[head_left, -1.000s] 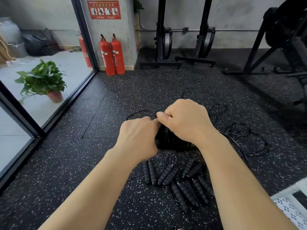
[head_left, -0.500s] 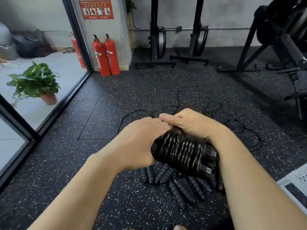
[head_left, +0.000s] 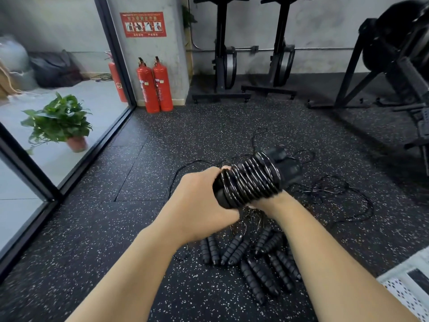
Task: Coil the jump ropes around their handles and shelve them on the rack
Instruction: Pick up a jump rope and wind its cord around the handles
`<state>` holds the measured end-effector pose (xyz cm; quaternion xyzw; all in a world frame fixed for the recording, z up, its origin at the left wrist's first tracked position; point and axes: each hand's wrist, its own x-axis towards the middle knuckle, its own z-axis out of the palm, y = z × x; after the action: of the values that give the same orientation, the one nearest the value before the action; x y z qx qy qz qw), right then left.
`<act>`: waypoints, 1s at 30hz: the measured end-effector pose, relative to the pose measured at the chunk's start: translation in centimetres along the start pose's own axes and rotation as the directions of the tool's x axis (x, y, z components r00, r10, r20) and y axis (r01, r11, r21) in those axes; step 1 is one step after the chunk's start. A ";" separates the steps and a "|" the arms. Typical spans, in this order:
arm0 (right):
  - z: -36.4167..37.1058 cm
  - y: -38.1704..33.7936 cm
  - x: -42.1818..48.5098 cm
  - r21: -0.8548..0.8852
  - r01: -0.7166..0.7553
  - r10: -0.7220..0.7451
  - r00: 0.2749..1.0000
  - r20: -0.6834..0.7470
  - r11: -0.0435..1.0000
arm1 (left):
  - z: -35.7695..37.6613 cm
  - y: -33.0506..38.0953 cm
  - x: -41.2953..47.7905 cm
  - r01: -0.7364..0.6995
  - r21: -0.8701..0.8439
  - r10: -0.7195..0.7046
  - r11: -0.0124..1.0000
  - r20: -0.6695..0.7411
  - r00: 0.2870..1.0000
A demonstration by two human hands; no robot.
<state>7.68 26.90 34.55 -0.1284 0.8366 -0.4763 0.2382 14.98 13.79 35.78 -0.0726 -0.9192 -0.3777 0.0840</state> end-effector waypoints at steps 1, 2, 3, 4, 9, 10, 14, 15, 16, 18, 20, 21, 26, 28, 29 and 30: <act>0.4 -0.8 0.0 -0.048 -0.055 0.051 0.995 -0.081 0.997 | 0.0 -0.1 0.1 0.052 0.014 -0.051 0.999 -0.059 0.997; 0.5 -1.2 -0.8 -0.217 -0.073 0.048 0.992 -0.118 0.974 | 0.0 -0.3 0.2 0.095 0.020 -0.092 0.995 -0.104 0.990; 0.6 -0.8 -0.9 -0.220 -0.027 -0.001 0.992 -0.125 0.975 | 0.0 -0.4 0.3 0.122 0.015 -0.119 0.992 -0.133 0.984; 0.9 -0.7 -0.5 -0.195 0.004 -0.031 0.990 -0.139 0.981 | 0.1 -0.5 0.4 0.138 0.007 -0.135 0.990 -0.149 0.980; 2.3 -0.1 0.7 -0.293 0.025 -0.086 0.976 -0.198 0.956 | 0.0 -2.2 1.4 0.304 0.029 -0.289 0.952 -0.239 0.927; 2.5 0.1 0.7 -0.299 0.045 -0.105 0.977 -0.186 0.953 | -0.2 -2.9 1.7 0.349 0.026 -0.332 0.937 -0.253 0.909; 3.3 0.1 0.4 -0.418 0.070 -0.129 0.985 -0.114 0.906 | -1.2 -4.3 2.3 0.465 -0.043 -0.462 0.884 -0.230 0.857; 3.4 0.0 0.3 -0.462 0.073 -0.137 0.985 -0.107 0.884 | -1.4 -4.5 2.3 0.474 -0.062 -0.476 0.878 -0.208 0.854; 3.4 -0.1 0.2 -0.515 0.061 -0.136 0.985 -0.108 0.855 | -1.5 -4.6 2.4 0.480 -0.081 -0.486 0.874 -0.187 0.854; 3.5 -0.7 -0.4 -0.630 0.026 -0.134 0.983 -0.126 0.776 | -1.7 -5.1 2.4 0.487 -0.144 -0.505 0.862 -0.151 0.850; 3.5 -1.2 -1.0 -0.723 0.027 -0.159 0.980 -0.115 0.690 | -2.0 -5.6 2.5 0.498 -0.210 -0.529 0.841 -0.130 0.839; 3.5 -1.5 -1.4 -0.753 0.033 -0.164 0.981 -0.101 0.657 | -2.2 -5.8 2.4 0.506 -0.220 -0.540 0.834 -0.130 0.832; 4.2 -3.5 -4.0 -0.820 0.096 -0.169 0.986 -0.001 0.564 | -2.2 -6.3 2.7 0.547 -0.039 -0.542 0.836 -0.213 0.813; 4.5 -3.9 -4.7 -0.818 0.134 -0.189 0.982 0.031 0.559 | -2.1 -6.1 2.8 0.545 0.058 -0.516 0.837 -0.252 0.819; 4.5 -4.1 -4.9 -0.813 0.144 -0.208 0.978 0.028 0.565 | -2.0 -6.1 2.8 0.531 0.104 -0.490 0.841 -0.267 0.830; 4.3 -4.4 -5.1 -0.806 0.147 -0.229 0.973 0.015 0.573 | -1.8 -6.0 2.8 0.510 0.141 -0.461 0.848 -0.275 0.843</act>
<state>14.22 23.69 37.88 -0.2880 0.9523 -0.0771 0.0645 11.24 8.49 33.54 0.2174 -0.9256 -0.2937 0.0985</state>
